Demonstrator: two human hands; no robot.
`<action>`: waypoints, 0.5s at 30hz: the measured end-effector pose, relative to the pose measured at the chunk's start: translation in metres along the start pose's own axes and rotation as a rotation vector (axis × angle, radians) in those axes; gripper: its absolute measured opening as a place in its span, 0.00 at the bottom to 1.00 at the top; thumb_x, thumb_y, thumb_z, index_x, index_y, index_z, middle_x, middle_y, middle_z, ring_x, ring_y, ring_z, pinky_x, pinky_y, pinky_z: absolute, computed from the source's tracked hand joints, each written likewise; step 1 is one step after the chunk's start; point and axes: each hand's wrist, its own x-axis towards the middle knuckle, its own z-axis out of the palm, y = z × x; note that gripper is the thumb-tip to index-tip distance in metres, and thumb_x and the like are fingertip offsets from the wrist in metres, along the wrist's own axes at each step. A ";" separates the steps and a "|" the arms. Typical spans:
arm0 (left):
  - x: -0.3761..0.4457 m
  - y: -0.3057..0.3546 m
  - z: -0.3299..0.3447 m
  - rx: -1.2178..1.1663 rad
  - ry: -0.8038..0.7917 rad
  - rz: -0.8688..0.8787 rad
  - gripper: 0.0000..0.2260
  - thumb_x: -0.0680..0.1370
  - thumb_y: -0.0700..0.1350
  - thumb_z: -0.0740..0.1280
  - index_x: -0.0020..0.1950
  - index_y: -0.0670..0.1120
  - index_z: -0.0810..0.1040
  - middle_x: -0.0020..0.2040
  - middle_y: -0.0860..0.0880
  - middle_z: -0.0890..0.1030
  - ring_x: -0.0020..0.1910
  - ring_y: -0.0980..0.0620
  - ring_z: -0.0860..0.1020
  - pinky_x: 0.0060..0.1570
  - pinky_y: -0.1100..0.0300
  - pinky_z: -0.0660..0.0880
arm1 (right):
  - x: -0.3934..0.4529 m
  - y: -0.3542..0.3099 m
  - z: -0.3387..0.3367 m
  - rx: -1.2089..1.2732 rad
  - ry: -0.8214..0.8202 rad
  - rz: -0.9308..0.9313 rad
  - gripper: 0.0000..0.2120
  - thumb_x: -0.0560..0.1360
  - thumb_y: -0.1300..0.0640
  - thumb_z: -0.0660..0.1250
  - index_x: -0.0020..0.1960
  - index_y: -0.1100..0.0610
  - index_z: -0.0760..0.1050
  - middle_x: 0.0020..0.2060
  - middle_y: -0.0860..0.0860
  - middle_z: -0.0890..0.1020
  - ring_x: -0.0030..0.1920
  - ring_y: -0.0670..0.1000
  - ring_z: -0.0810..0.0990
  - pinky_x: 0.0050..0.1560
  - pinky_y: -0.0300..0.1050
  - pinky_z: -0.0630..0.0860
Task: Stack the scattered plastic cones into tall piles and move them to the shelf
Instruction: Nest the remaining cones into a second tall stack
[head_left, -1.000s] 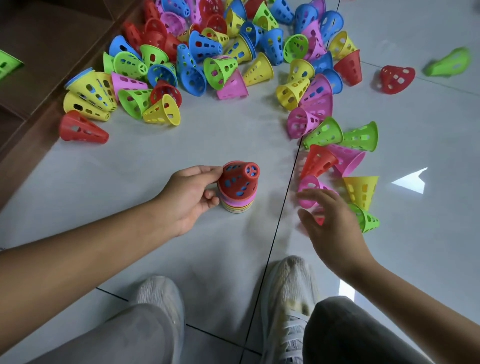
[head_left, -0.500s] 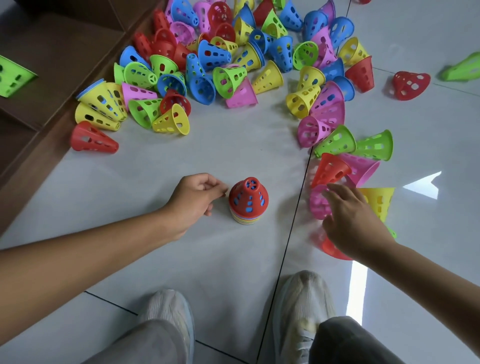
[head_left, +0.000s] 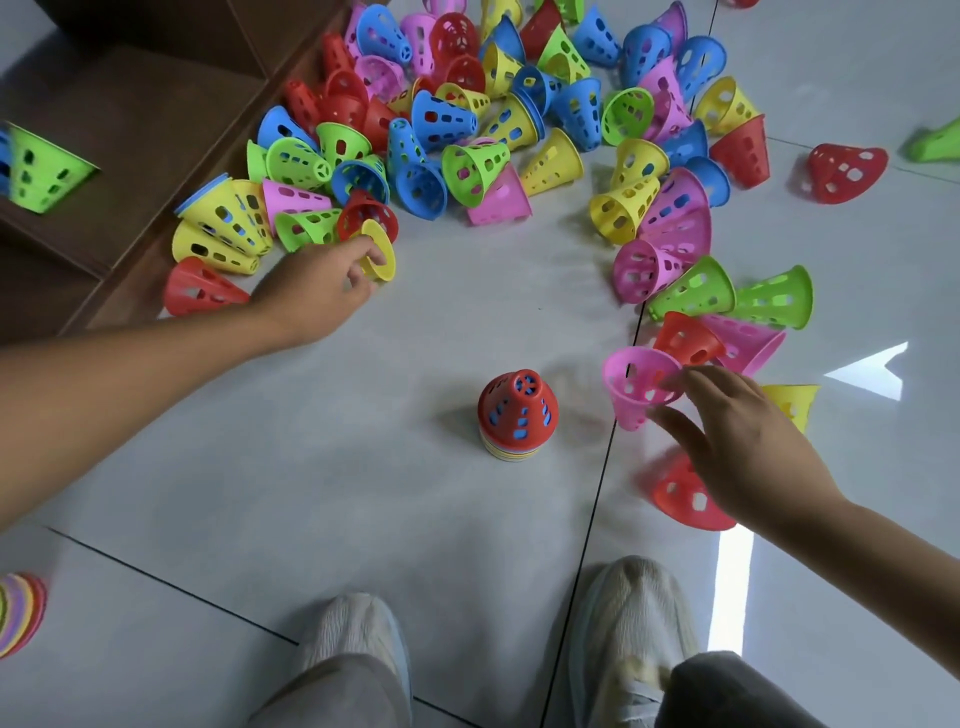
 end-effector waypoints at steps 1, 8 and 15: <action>0.005 -0.003 -0.003 0.061 -0.012 0.041 0.11 0.78 0.45 0.67 0.60 0.52 0.75 0.43 0.54 0.80 0.37 0.50 0.77 0.38 0.53 0.74 | -0.001 -0.006 -0.004 0.037 0.031 0.016 0.15 0.79 0.47 0.63 0.55 0.58 0.77 0.51 0.54 0.81 0.51 0.59 0.78 0.47 0.54 0.77; 0.028 -0.008 -0.005 0.323 -0.045 0.130 0.11 0.78 0.46 0.68 0.60 0.50 0.77 0.48 0.52 0.74 0.50 0.41 0.78 0.39 0.55 0.68 | -0.011 -0.045 -0.028 0.348 0.125 0.115 0.21 0.83 0.40 0.51 0.46 0.52 0.74 0.37 0.47 0.81 0.38 0.50 0.79 0.38 0.50 0.75; 0.033 -0.003 -0.005 0.542 -0.124 0.199 0.07 0.79 0.46 0.68 0.56 0.47 0.79 0.54 0.46 0.76 0.51 0.39 0.78 0.37 0.54 0.65 | -0.014 -0.091 -0.046 0.879 0.186 0.194 0.19 0.84 0.50 0.53 0.44 0.54 0.77 0.38 0.48 0.84 0.38 0.49 0.83 0.38 0.40 0.77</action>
